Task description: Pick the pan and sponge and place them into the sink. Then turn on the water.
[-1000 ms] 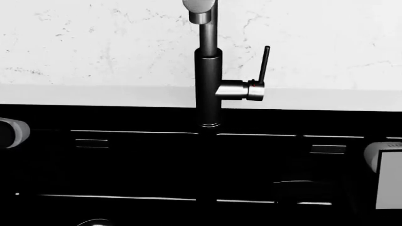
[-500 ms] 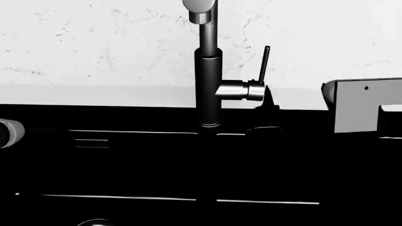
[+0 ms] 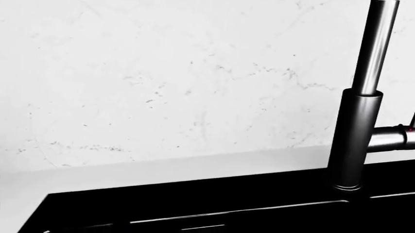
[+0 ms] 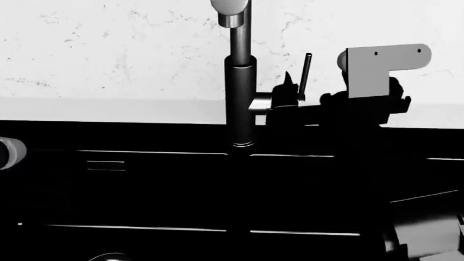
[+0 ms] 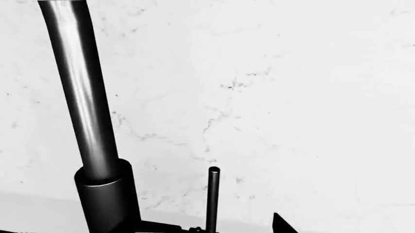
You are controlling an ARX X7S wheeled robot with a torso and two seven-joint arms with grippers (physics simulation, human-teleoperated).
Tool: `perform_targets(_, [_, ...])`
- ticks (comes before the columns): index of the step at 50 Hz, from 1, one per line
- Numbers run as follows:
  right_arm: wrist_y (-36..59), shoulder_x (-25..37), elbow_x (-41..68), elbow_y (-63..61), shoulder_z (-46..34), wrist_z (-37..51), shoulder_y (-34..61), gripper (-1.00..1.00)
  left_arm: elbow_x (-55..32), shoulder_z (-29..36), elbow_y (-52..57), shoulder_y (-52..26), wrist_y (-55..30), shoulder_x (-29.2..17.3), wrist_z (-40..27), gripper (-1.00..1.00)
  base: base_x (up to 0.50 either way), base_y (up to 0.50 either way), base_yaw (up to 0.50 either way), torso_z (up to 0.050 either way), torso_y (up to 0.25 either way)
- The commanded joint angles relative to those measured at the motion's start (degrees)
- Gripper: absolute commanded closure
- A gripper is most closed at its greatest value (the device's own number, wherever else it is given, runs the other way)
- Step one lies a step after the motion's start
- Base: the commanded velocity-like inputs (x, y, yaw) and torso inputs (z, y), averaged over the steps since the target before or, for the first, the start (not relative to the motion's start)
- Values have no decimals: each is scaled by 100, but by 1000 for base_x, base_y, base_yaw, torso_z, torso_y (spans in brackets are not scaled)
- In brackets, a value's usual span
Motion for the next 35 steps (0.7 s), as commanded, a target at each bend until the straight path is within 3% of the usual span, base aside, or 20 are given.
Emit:
perform_targets(1, [-508,-532,-453,1702,-258,-590,725,-100,-86,-87,15,-4,-17,-65,-30,-100,0,0,0,0,0])
perform_targets(6, [-880,-799,-618,2578,-300,-845,1080,-100,-254,-120,79,-171,-168,-79,-111,-100,0,0,0,0,0])
perform_targets(14, [-1981,-1532,-955,5113,-380,-1626,1967,-100,-500,-284,136,-195,-290,-189,-194,-100,0,0,0,0,0])
perform_targets(23, [-1764,-1682,-1489,5212,198,-1665,2008,-100,-724,-328,116,-367,-474,-164,-372,-100,0,0,0,0,0])
perform_targets(35, [-1621,-1780,-2475,5213,1204,-1778,2027,-100,-1649,-539,77,-1406,-1182,-163,-979,-100,0,0,0,0,0])
